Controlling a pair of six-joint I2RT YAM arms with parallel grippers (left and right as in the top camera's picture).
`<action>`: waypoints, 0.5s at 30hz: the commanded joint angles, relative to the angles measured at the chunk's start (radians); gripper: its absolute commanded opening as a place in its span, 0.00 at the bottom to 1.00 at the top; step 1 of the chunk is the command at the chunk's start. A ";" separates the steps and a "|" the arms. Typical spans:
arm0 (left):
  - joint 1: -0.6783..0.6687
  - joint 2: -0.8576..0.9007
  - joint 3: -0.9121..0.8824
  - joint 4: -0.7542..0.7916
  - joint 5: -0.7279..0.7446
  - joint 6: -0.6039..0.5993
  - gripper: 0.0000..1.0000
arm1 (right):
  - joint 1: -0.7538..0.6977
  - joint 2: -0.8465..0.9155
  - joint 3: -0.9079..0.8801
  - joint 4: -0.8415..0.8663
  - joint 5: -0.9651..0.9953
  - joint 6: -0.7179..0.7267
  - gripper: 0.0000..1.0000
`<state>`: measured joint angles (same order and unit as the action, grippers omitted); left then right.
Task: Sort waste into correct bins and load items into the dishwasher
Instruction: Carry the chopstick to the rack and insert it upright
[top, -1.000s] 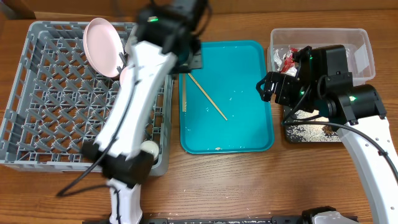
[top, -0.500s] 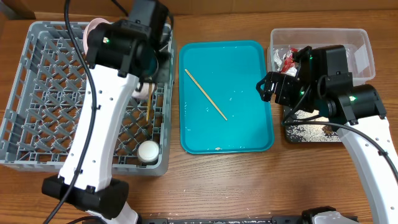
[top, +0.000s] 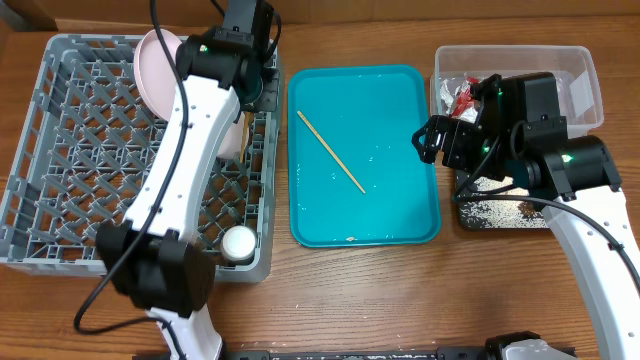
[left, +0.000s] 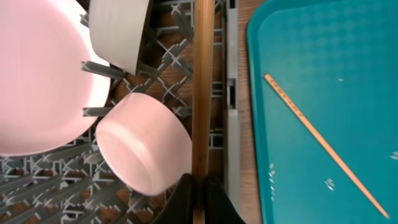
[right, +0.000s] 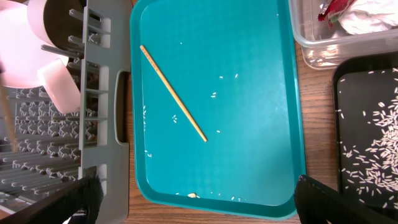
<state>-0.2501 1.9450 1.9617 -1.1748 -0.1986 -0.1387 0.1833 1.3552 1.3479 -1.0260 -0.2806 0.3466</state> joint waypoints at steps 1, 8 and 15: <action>0.010 0.065 -0.008 0.024 0.012 -0.007 0.04 | -0.001 -0.003 0.000 0.003 0.011 -0.003 1.00; 0.010 0.188 -0.008 0.069 0.012 -0.007 0.04 | -0.001 -0.003 0.000 0.003 0.011 -0.003 1.00; 0.010 0.253 -0.008 0.074 0.016 -0.042 0.34 | -0.001 -0.003 0.000 0.003 0.011 -0.003 1.00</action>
<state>-0.2398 2.1803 1.9564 -1.1034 -0.2066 -0.1532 0.1833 1.3552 1.3479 -1.0256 -0.2802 0.3470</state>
